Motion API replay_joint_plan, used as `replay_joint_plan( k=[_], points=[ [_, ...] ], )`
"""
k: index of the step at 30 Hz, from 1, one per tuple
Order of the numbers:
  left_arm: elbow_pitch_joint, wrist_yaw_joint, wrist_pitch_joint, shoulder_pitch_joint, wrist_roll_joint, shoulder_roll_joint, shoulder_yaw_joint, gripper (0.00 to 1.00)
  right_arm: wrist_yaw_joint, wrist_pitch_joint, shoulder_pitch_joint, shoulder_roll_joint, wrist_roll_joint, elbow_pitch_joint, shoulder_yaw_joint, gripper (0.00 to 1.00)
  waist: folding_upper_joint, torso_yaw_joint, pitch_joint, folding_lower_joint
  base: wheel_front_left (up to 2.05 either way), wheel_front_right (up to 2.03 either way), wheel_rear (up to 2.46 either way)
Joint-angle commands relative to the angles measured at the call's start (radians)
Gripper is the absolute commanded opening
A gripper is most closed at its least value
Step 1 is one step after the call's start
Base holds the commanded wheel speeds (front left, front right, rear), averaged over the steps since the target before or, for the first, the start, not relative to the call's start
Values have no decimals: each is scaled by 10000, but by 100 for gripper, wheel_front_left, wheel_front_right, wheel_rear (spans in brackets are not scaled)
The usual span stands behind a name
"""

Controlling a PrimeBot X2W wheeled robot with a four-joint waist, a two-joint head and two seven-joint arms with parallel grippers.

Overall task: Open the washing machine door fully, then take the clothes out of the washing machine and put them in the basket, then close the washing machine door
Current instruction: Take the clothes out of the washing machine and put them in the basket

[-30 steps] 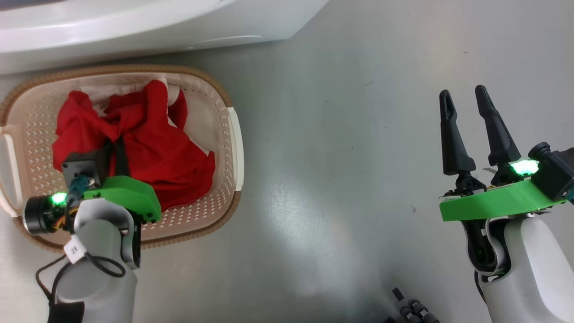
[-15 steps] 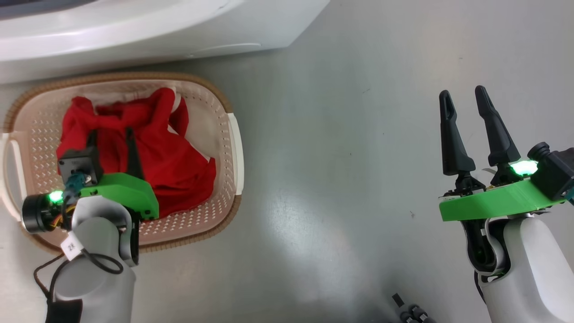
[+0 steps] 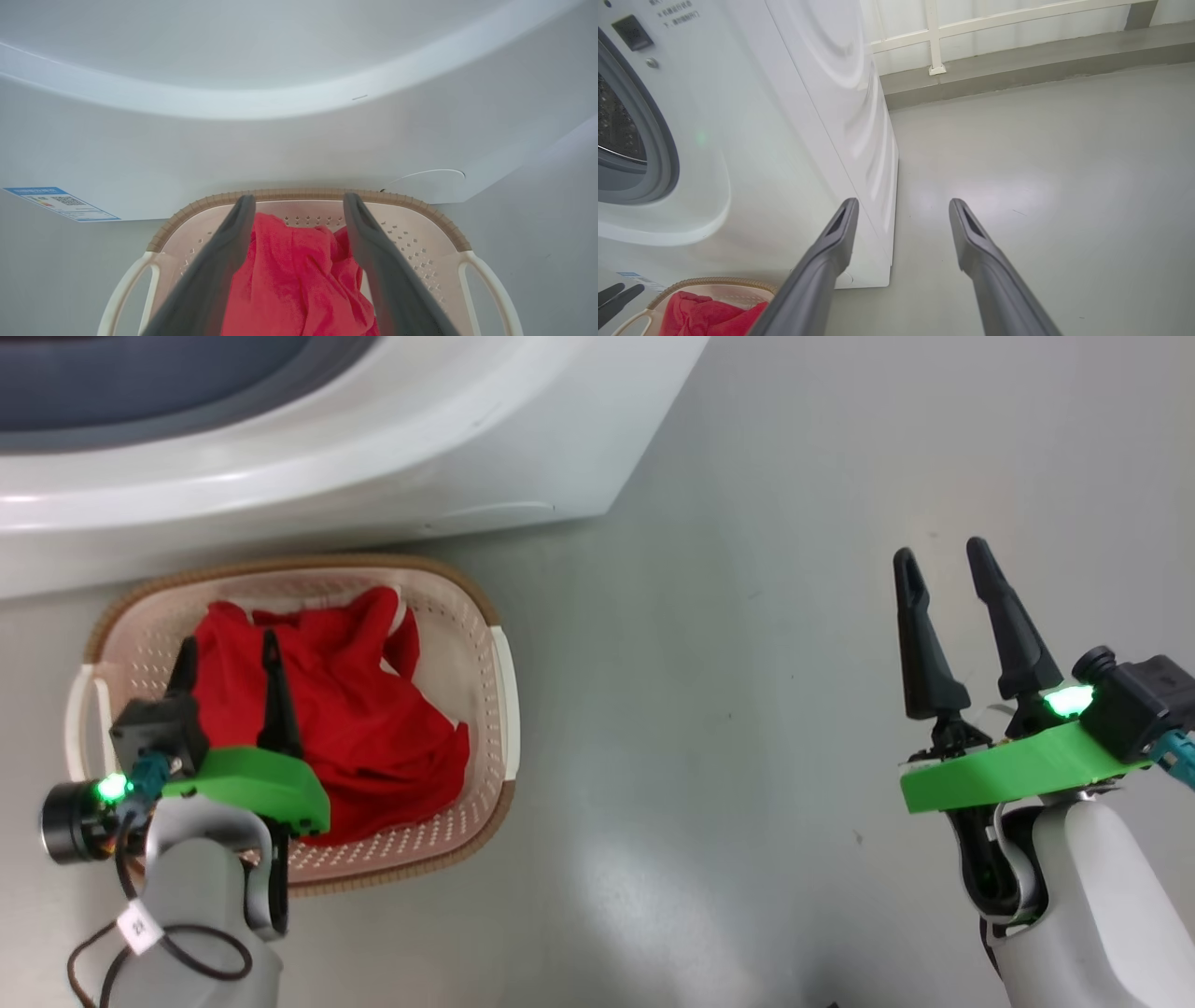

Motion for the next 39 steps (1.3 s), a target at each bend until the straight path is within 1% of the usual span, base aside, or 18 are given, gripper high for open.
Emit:
replay_joint_plan(
  k=[1,4,5,14,21,32,39],
  points=[
    [-259,-69,-38,426,-40,148,268,100,65,-63,409,11,-126,-170,187,100,0,27,-494,0,0,0,0],
    [-706,-144,-38,762,-95,137,335,100,65,-63,551,11,-183,-103,205,100,0,41,-897,0,0,0,0],
    [-1049,-186,-38,974,-139,131,384,100,65,-63,647,3,-212,-67,215,100,0,49,-1147,0,0,0,0],
    [-2258,-378,-38,1792,-257,121,466,100,65,-63,1027,-109,-278,61,270,100,0,81,-2058,0,0,0,0],
    [-3354,-409,-38,2483,-366,119,361,100,65,-63,1426,-184,-324,171,245,100,0,162,-2810,0,0,0,0],
    [-4751,-535,-38,3554,-292,119,196,100,65,-63,2021,-266,-348,243,138,100,0,161,-3688,0,0,0,0],
    [-5407,-504,-38,4433,-382,118,262,100,65,-63,2292,-269,-359,255,131,100,0,63,-4128,0,0,0,0]
  ],
)
